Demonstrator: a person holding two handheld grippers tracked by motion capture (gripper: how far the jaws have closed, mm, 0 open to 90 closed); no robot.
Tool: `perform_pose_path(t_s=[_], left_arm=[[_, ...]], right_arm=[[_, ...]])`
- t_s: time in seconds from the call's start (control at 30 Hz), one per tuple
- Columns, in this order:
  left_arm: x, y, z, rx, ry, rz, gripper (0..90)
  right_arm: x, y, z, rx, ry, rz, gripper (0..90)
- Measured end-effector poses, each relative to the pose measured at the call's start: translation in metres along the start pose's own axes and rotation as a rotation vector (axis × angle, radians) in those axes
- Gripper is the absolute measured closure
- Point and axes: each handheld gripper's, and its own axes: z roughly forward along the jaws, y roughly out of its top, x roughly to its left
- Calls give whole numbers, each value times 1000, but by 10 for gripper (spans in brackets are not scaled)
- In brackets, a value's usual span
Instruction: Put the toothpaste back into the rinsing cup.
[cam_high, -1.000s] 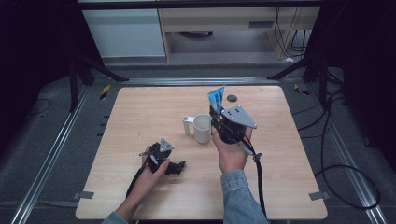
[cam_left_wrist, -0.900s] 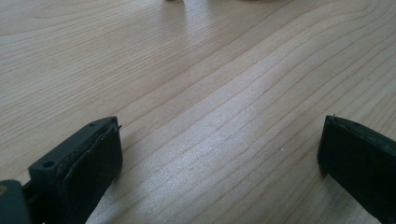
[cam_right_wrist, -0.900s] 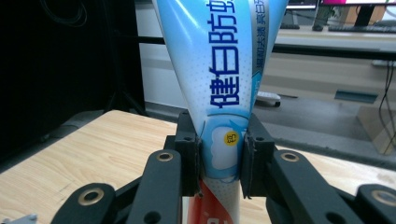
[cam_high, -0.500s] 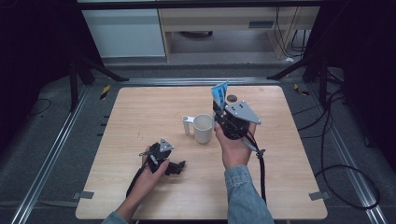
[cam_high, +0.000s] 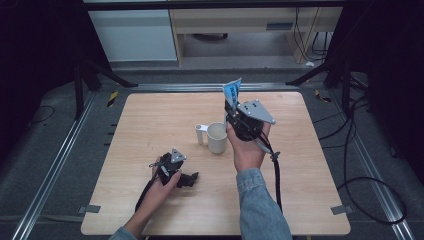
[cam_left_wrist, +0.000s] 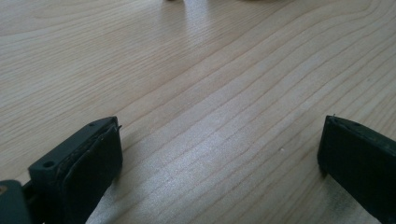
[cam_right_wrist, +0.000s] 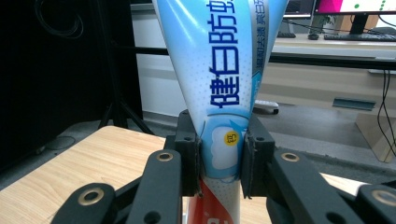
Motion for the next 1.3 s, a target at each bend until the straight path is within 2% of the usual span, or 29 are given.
perform_pose_path(t_s=[0.43,0.87,1.3], left_arm=[[0,0,0,1,0,1,0],[0,0,0,1,0,2,0],[0,0,0,0,0,2,0]], right_arm=[[10,6,19,-26,24,-5,724],[23,-2,34,-40,48,15,725],[31,-12,41,-36,57,-1,724]])
